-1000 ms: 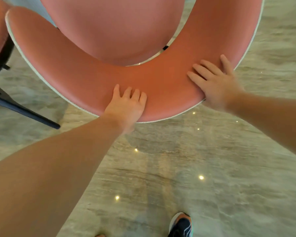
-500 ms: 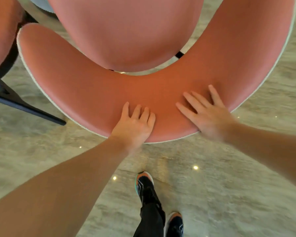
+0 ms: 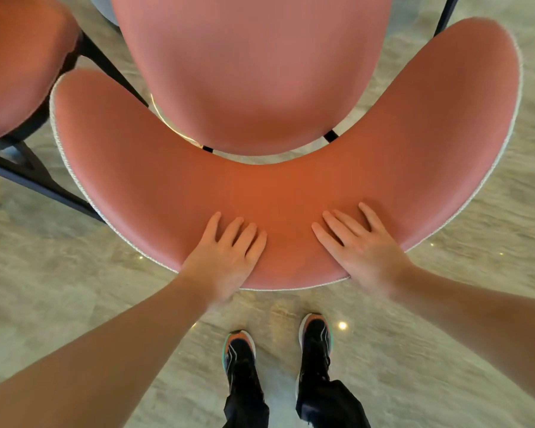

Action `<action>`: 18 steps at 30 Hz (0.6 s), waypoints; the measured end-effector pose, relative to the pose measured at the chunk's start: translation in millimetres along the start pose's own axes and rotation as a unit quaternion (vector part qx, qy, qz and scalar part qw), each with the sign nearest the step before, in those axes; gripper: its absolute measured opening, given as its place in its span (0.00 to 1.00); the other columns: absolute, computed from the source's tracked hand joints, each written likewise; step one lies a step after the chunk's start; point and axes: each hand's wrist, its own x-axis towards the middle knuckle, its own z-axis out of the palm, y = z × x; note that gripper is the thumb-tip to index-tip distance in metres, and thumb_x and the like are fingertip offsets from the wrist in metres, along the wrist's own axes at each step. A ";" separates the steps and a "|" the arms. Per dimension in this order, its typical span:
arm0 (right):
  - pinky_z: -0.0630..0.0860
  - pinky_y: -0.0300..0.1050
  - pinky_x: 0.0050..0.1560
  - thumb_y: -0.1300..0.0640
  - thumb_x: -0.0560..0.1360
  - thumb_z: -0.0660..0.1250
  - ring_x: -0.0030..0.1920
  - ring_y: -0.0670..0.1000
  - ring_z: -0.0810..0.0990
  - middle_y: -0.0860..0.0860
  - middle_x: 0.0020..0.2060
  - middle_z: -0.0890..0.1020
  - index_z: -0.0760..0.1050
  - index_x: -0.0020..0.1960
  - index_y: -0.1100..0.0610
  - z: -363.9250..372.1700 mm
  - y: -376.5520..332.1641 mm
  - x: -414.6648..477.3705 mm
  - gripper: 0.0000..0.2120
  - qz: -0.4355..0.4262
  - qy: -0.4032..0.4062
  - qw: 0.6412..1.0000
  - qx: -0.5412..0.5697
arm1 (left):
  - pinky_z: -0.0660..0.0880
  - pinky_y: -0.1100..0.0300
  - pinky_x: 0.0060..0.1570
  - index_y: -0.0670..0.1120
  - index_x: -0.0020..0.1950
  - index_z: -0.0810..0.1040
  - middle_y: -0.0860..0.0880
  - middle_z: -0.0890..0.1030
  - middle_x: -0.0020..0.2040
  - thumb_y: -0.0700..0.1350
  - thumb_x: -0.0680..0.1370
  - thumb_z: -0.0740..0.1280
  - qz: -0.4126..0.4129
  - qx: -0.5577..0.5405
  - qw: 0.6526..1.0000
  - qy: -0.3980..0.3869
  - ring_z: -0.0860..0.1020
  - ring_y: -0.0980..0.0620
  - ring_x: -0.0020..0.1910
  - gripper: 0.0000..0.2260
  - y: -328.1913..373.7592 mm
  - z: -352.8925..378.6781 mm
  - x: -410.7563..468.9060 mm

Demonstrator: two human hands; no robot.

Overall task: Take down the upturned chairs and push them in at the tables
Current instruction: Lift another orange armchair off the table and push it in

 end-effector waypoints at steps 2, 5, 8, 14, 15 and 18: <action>0.67 0.71 0.64 0.65 0.58 0.78 0.65 0.62 0.75 0.65 0.66 0.75 0.71 0.70 0.64 3.7 1.0 0.5 0.41 -0.006 0.003 1.000 -0.011 | 0.51 0.30 0.67 0.40 0.78 0.47 0.37 0.57 0.77 0.51 0.70 0.71 -0.007 0.008 1.000 -0.024 0.58 0.35 0.74 0.46 3.9 6.6 1.7; 0.69 0.72 0.62 0.66 0.60 0.76 0.63 0.62 0.77 0.66 0.64 0.76 0.73 0.68 0.64 8.6 -2.2 -0.7 0.36 -0.009 0.025 1.000 -0.013 | 0.47 0.28 0.66 0.41 0.78 0.40 0.38 0.50 0.78 0.51 0.73 0.69 -0.026 0.022 0.999 -0.038 0.52 0.35 0.75 0.47 11.6 11.6 0.3; 0.67 0.71 0.63 0.65 0.62 0.75 0.65 0.62 0.75 0.65 0.65 0.75 0.71 0.69 0.64 12.4 -6.7 -4.4 0.37 -0.014 0.016 0.999 -0.032 | 0.47 0.28 0.67 0.41 0.77 0.39 0.38 0.49 0.78 0.50 0.74 0.68 -0.033 0.022 0.998 -0.042 0.51 0.36 0.76 0.45 18.5 13.8 -3.9; 0.53 0.70 0.71 0.56 0.71 0.70 0.75 0.59 0.57 0.62 0.76 0.57 0.49 0.78 0.60 14.6 -15.9 -19.9 0.44 -0.021 -0.056 0.996 -0.068 | 0.49 0.29 0.68 0.41 0.78 0.40 0.40 0.50 0.78 0.49 0.74 0.69 -0.037 0.023 0.998 -0.043 0.52 0.38 0.76 0.45 34.4 14.8 -16.3; 0.52 0.69 0.71 0.55 0.72 0.69 0.76 0.59 0.56 0.62 0.76 0.56 0.46 0.79 0.59 13.7 -17.7 -24.0 0.44 -0.018 -0.060 0.995 -0.075 | 0.50 0.29 0.68 0.42 0.78 0.40 0.40 0.50 0.78 0.49 0.74 0.69 -0.038 0.023 0.998 -0.040 0.52 0.38 0.76 0.45 37.4 14.1 -18.4; 0.52 0.69 0.72 0.53 0.72 0.69 0.76 0.58 0.55 0.61 0.77 0.54 0.44 0.79 0.59 5.3 -31.0 -41.1 0.45 -0.025 -0.092 0.992 -0.083 | 0.50 0.30 0.68 0.42 0.77 0.39 0.40 0.49 0.78 0.49 0.74 0.70 -0.033 0.013 0.997 -0.063 0.51 0.38 0.76 0.46 48.2 7.4 -35.1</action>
